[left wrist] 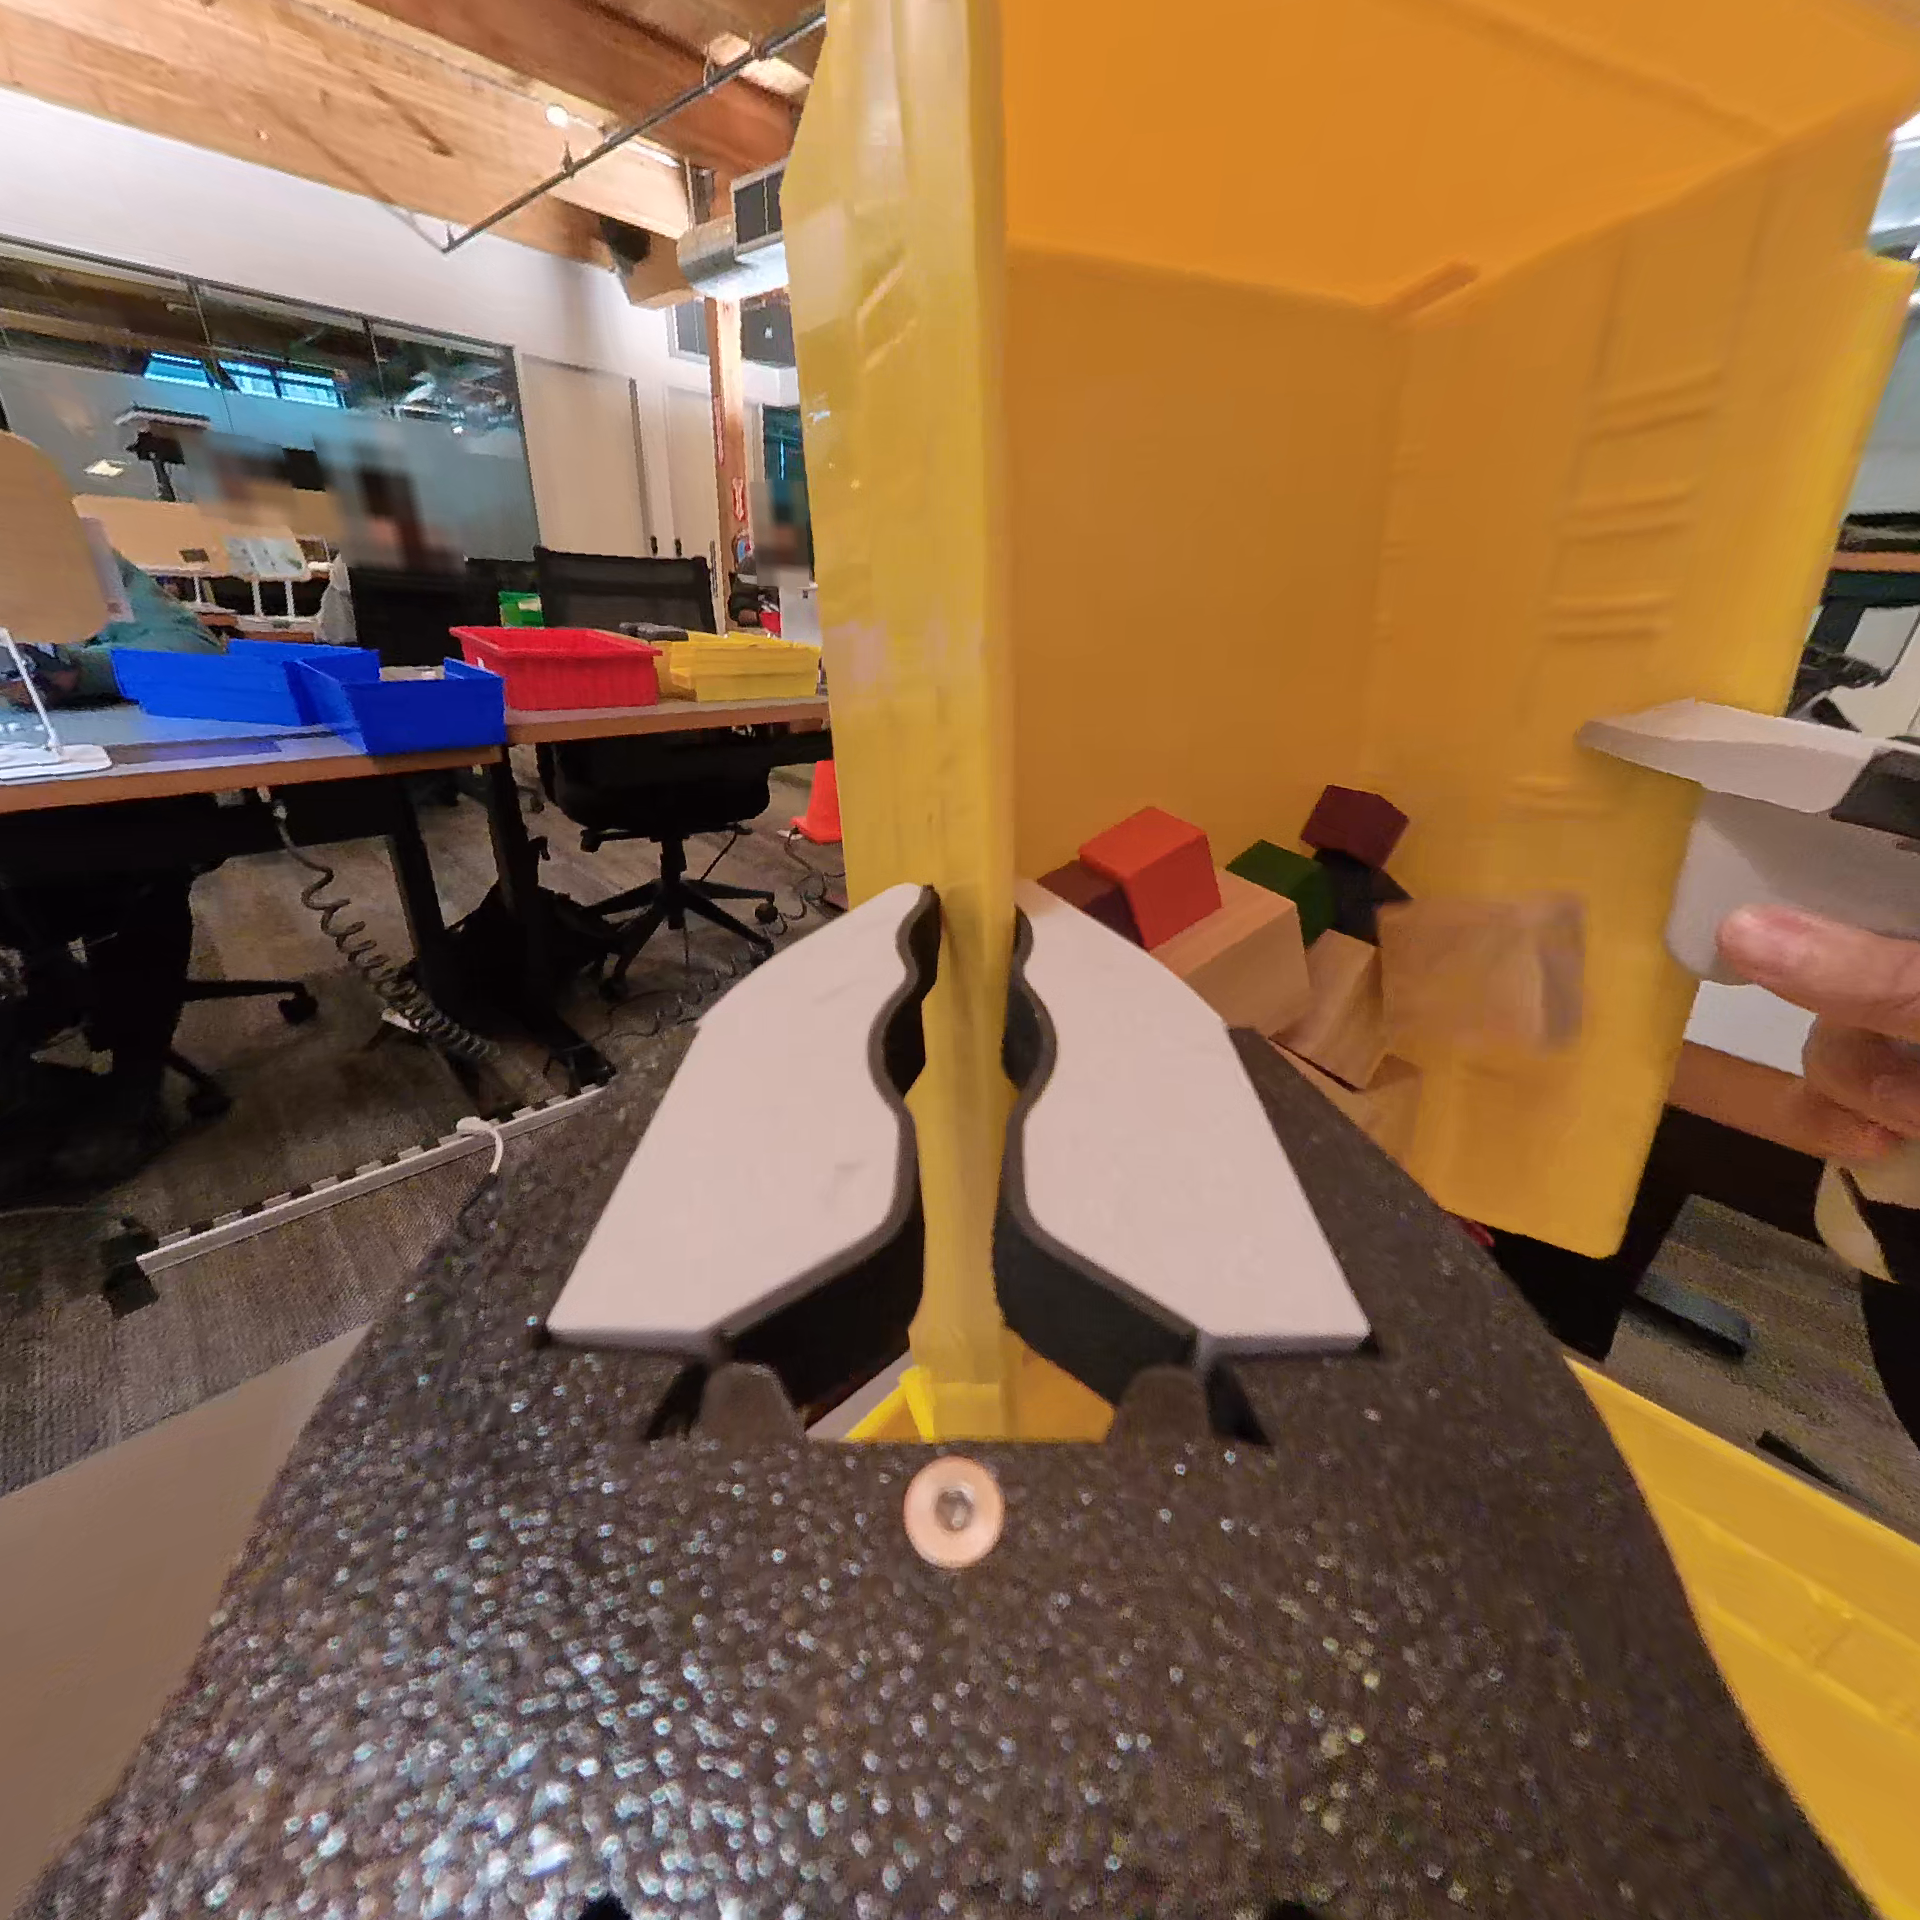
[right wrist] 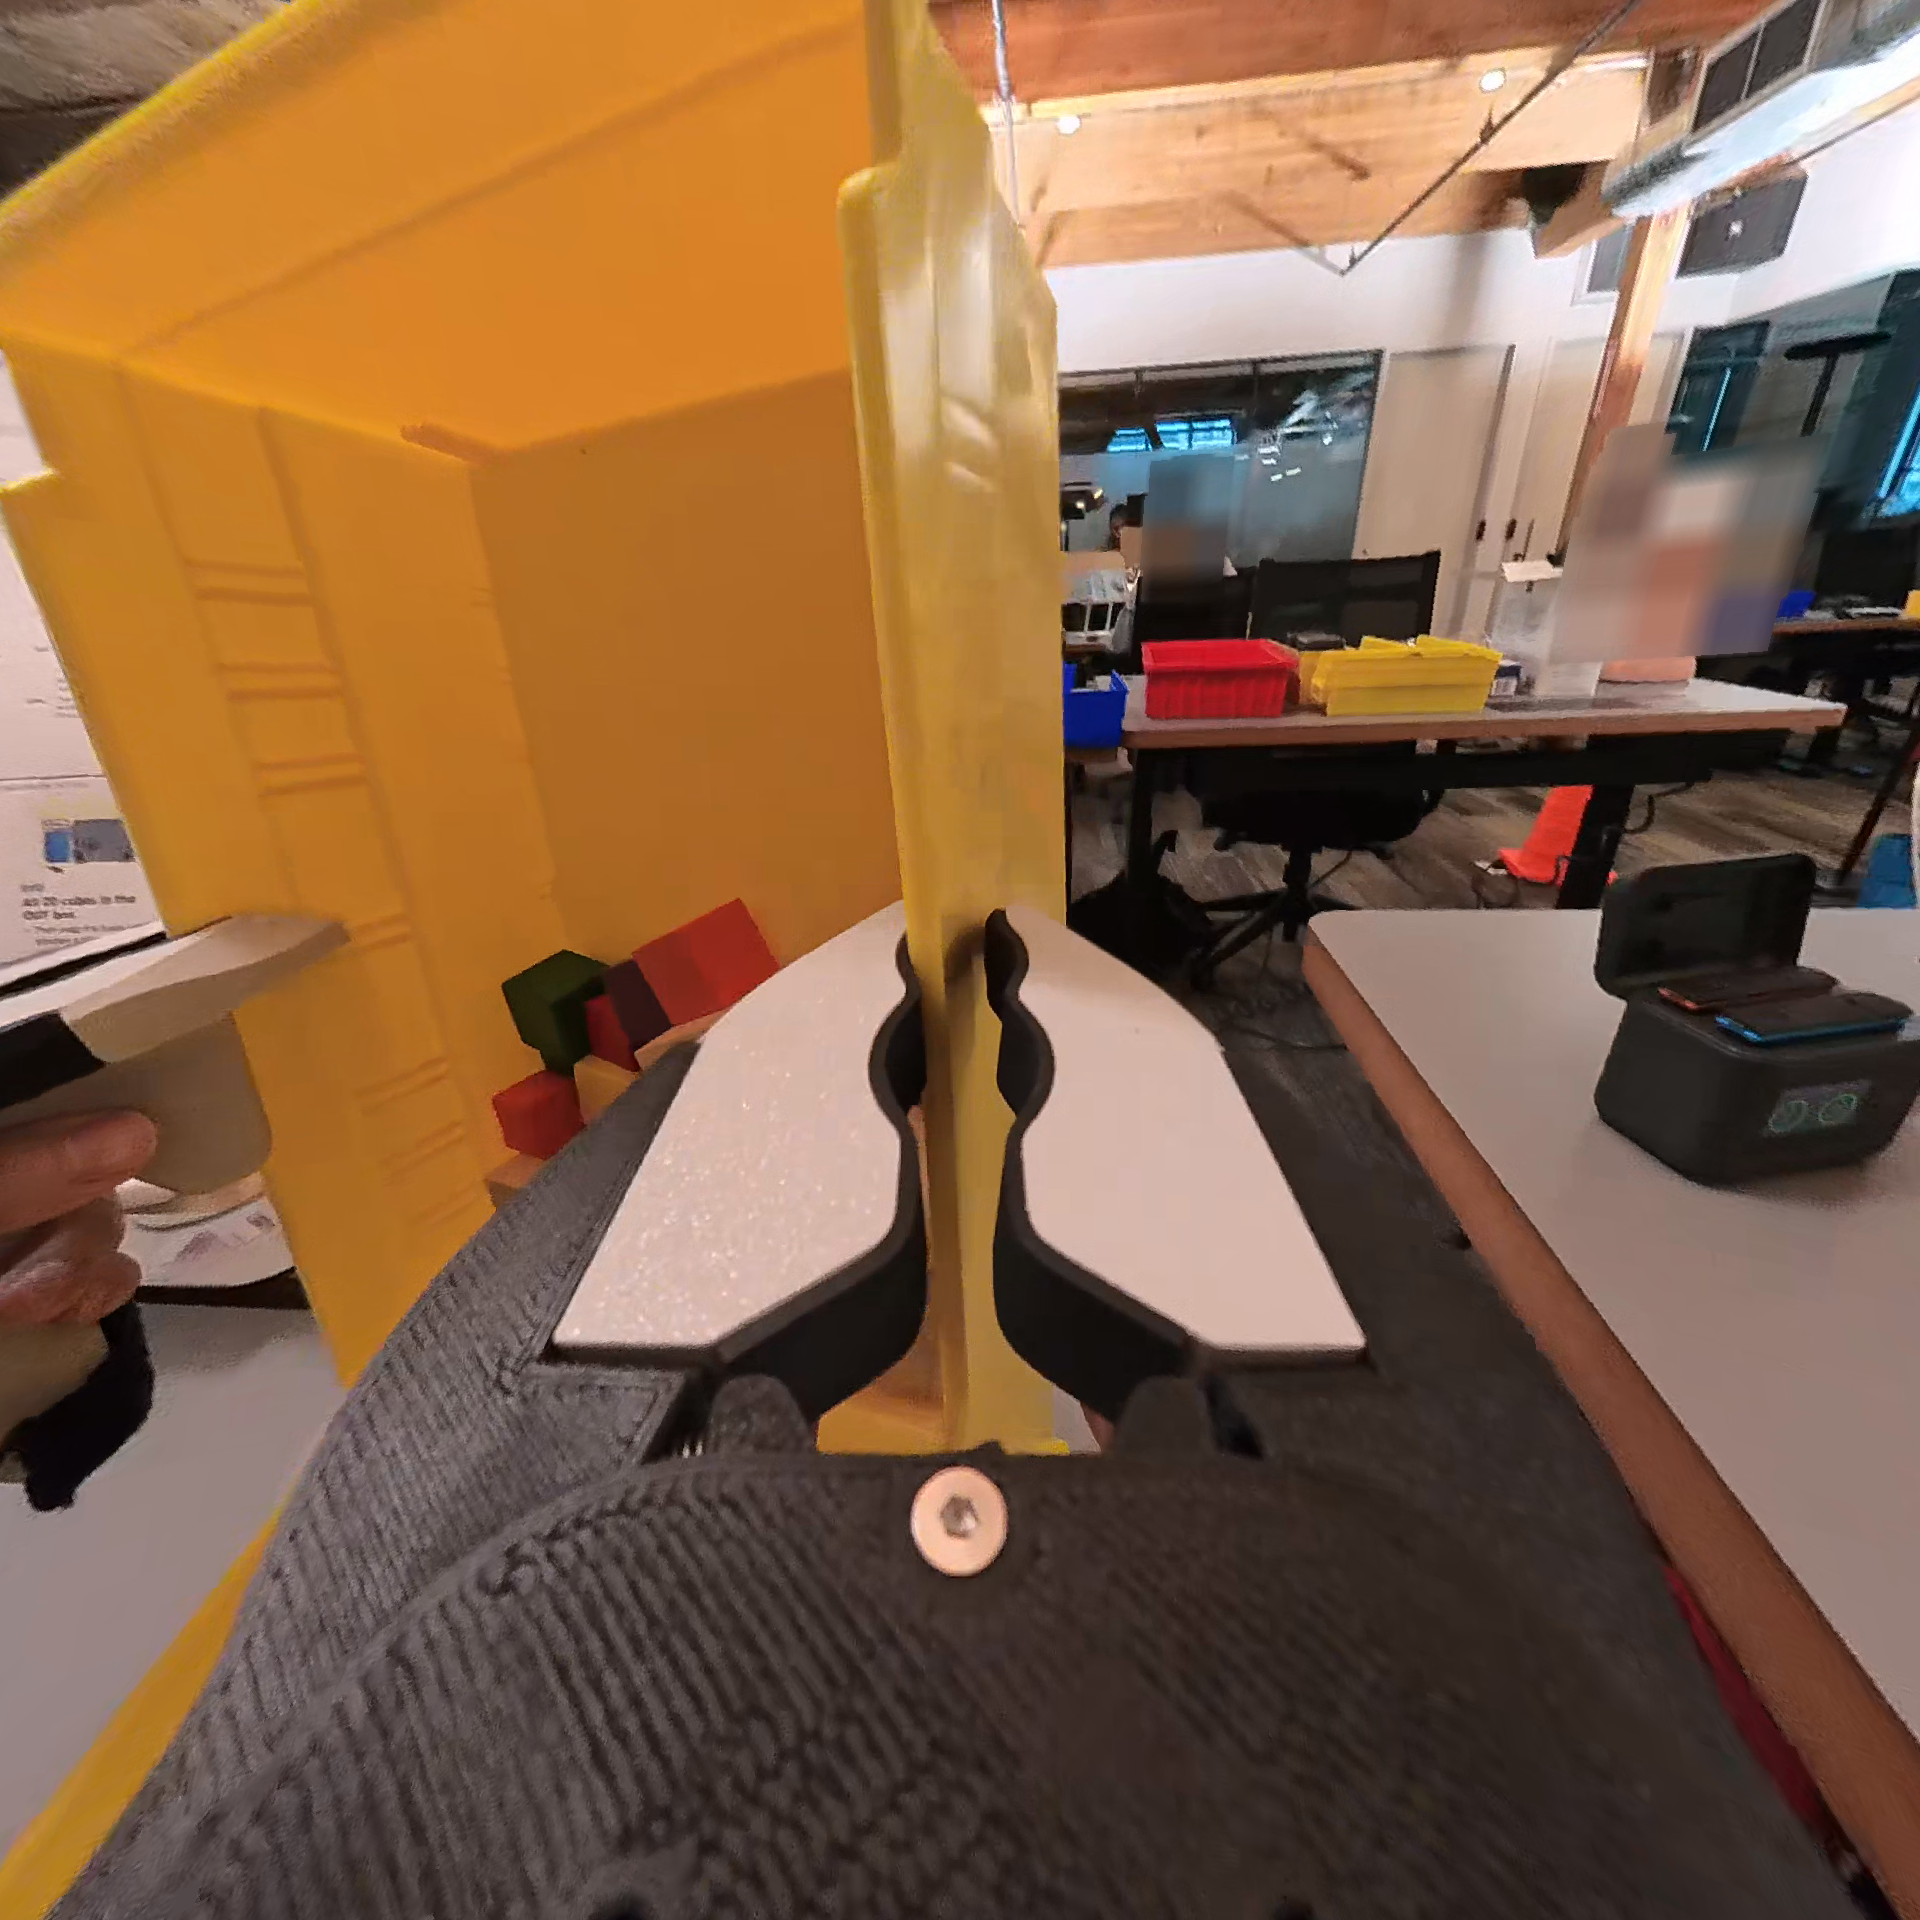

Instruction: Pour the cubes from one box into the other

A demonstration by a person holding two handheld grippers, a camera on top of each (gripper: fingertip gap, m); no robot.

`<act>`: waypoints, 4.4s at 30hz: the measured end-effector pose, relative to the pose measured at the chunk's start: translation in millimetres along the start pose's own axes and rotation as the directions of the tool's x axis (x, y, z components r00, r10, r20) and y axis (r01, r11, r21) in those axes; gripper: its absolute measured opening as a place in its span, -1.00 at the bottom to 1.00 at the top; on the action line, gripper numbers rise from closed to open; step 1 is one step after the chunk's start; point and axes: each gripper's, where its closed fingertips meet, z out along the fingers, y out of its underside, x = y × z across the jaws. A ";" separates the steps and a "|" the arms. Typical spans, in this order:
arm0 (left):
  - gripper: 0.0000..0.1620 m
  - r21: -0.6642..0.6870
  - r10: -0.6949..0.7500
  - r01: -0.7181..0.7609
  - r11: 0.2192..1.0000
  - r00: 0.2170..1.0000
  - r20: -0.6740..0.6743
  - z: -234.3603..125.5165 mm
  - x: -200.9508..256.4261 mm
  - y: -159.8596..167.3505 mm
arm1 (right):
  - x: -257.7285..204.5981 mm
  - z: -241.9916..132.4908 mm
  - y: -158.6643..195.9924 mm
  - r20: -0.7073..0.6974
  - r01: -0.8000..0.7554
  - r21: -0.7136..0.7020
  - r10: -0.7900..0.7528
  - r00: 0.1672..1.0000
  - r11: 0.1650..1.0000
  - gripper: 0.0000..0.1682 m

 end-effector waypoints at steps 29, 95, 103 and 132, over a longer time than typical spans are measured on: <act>-0.92 0.089 0.065 -0.070 0.994 0.996 0.060 -3.1 -4.7 -23.2 | -9.1 -1.6 -23.7 0.034 -0.086 0.303 0.079 0.996 0.949 -0.88; -0.88 0.241 0.159 -0.160 0.957 0.987 0.024 -18.1 14.4 -54.4 | -16.0 -18.5 -57.7 0.151 -0.150 0.501 0.085 0.985 0.852 -0.86; -0.88 0.267 0.177 -0.180 0.947 0.984 0.034 -21.0 15.5 -63.6 | -17.5 -18.7 -65.1 0.180 -0.174 0.518 0.092 0.979 0.837 -0.86; -0.94 -0.127 0.229 -0.205 0.970 0.948 0.222 -129.2 -49.3 -96.5 | -142.8 -28.5 -65.5 0.083 0.227 -0.003 -0.226 0.971 0.974 -0.87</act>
